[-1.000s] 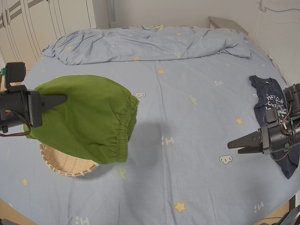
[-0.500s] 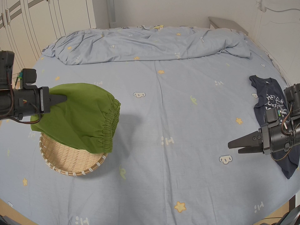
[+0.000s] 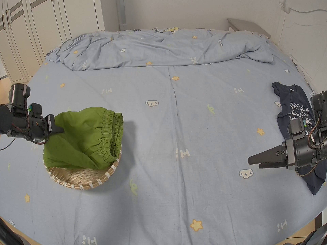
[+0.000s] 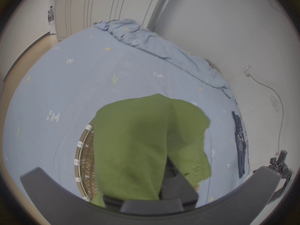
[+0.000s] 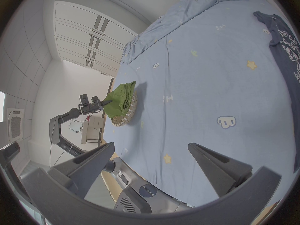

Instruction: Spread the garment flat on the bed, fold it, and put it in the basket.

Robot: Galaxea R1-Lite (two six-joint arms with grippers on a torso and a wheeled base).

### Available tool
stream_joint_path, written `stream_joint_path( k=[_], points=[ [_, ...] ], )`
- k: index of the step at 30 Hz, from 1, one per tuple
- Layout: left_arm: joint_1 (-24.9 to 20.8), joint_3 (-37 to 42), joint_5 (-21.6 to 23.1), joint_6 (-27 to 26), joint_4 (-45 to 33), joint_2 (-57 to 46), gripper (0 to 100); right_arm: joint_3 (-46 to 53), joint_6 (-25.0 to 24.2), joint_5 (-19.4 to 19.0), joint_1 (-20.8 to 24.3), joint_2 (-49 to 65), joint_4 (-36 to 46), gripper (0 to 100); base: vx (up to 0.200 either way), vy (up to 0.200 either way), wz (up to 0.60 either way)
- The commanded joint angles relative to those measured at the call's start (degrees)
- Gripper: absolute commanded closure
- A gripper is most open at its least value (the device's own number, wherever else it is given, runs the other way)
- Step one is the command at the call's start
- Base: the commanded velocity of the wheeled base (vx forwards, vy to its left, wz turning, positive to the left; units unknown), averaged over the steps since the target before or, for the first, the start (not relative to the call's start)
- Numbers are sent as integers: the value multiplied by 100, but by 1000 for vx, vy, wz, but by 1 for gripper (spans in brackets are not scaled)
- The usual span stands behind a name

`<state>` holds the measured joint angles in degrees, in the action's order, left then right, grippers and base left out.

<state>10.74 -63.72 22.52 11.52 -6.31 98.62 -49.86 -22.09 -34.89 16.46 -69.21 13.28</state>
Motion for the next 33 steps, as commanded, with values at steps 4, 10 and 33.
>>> stream_joint_path(
  k=[4, 10, 33],
  points=[
    [209, -9, -336, -229, -160, 737, 100, 64, 3, 255, 226, 12, -9, 0, 0, 0, 0],
    [69, -9, -1004, -370, -274, 931, 100, 108, 3, 386, 332, 12, -36, 0, 0, 0, 0],
    [-265, 255, -1733, -317, -274, -370, 0, 82, 3, 413, 279, 206, -36, 0, 0, 0, 0]
  ],
)
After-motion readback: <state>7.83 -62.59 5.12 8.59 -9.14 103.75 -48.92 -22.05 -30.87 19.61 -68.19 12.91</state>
